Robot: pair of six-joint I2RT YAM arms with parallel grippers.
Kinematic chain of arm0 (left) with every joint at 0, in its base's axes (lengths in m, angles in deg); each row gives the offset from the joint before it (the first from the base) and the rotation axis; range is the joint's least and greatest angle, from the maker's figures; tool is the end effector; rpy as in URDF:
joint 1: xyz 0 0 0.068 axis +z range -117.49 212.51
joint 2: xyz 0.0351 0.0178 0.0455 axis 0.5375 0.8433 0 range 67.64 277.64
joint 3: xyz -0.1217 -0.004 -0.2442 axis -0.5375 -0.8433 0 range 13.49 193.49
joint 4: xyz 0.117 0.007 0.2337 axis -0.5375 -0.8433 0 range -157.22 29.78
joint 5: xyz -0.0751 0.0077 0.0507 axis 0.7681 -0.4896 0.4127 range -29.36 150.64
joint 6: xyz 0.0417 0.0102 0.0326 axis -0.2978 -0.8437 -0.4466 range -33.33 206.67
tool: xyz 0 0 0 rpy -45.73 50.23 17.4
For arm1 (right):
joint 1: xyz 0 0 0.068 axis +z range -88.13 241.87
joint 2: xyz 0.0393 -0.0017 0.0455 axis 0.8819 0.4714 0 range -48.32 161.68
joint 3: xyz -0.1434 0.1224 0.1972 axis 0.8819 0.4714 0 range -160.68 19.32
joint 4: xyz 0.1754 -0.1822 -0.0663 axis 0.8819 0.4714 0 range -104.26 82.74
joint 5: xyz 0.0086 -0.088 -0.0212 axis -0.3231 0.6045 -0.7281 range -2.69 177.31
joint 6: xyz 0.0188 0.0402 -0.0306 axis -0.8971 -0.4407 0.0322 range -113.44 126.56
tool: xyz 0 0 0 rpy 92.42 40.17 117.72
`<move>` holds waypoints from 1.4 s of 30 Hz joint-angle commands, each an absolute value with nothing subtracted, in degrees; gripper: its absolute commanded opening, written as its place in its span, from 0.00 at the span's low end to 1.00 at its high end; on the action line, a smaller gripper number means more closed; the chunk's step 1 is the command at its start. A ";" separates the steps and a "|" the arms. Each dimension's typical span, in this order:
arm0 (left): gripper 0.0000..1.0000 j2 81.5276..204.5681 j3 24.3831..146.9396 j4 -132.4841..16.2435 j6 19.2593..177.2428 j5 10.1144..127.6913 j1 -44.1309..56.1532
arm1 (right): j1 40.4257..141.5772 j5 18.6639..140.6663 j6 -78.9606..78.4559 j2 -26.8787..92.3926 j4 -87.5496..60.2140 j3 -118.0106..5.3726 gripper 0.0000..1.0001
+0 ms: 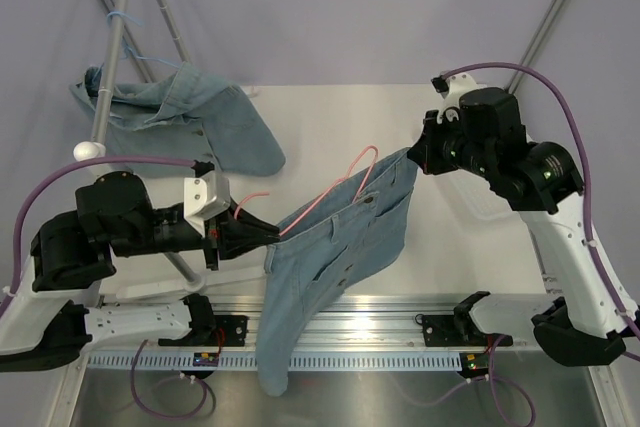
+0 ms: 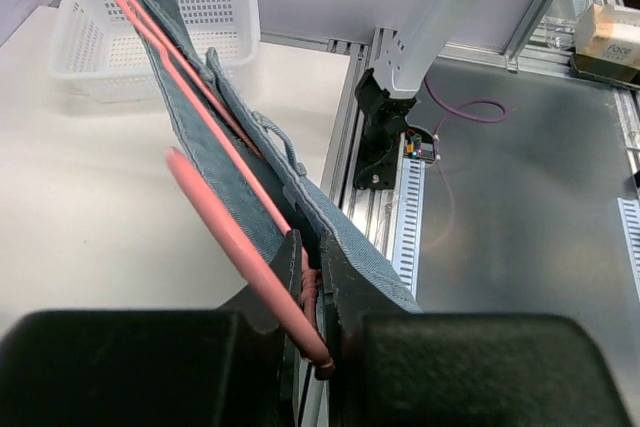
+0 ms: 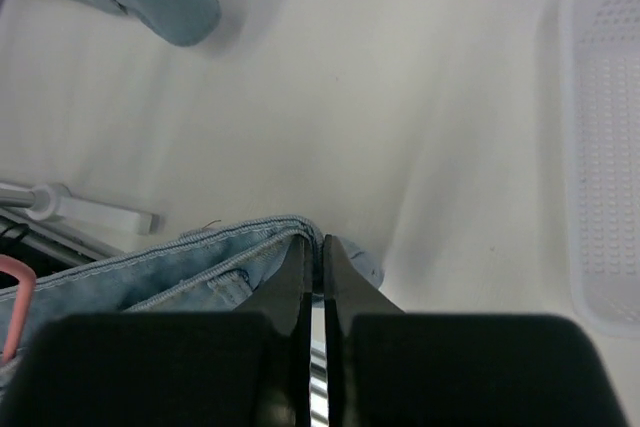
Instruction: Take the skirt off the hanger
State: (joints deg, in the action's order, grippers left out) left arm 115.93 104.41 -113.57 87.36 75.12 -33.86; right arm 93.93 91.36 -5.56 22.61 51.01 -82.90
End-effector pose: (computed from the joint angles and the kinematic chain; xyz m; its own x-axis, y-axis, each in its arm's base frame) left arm 0.0282 -0.0866 0.5006 -0.0863 0.1684 -0.9819 0.9846 0.1650 -0.0583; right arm 0.1732 0.1055 0.4804 -0.5640 -0.1060 -0.8189 -0.3694 0.9193 0.1355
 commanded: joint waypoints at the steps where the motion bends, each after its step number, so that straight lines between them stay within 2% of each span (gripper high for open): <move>1: 0.00 113.18 104.55 -113.85 93.52 77.45 -35.52 | 91.14 90.58 -3.10 20.42 41.03 -79.75 0.00; 7: 0.00 113.25 101.73 -101.02 95.99 69.88 -35.52 | 91.93 74.31 -7.50 18.30 34.96 -72.97 0.00; 18: 0.00 121.77 104.63 -89.41 96.34 55.99 -35.52 | 102.48 74.90 -17.16 12.15 27.05 -62.78 0.00; 22: 0.00 122.84 107.35 -85.82 96.87 58.43 -35.43 | 102.57 78.68 -17.52 12.58 27.74 -61.98 0.00; 27: 0.00 120.39 111.83 -84.92 99.05 62.67 -35.43 | 101.17 91.39 -13.04 19.24 34.16 -68.91 0.00; 32: 0.00 114.42 110.52 -82.11 101.00 60.91 -35.43 | 93.00 89.68 -11.46 22.86 33.29 -75.50 0.00; 34: 0.00 113.70 112.00 -85.33 100.65 58.89 -35.52 | 91.24 90.03 -10.32 24.62 33.37 -78.84 0.00; 38: 0.00 113.52 111.85 -92.82 99.77 54.67 -35.52 | 89.30 93.98 -6.02 29.18 36.70 -92.62 0.00; 42: 0.00 112.47 104.91 -95.20 99.24 51.33 -35.52 | 87.54 102.83 -0.04 36.12 40.66 -115.21 0.00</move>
State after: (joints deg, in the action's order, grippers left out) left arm 110.69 109.94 -90.27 99.62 55.58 -35.28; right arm 89.14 94.05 -5.95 35.01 43.32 -102.42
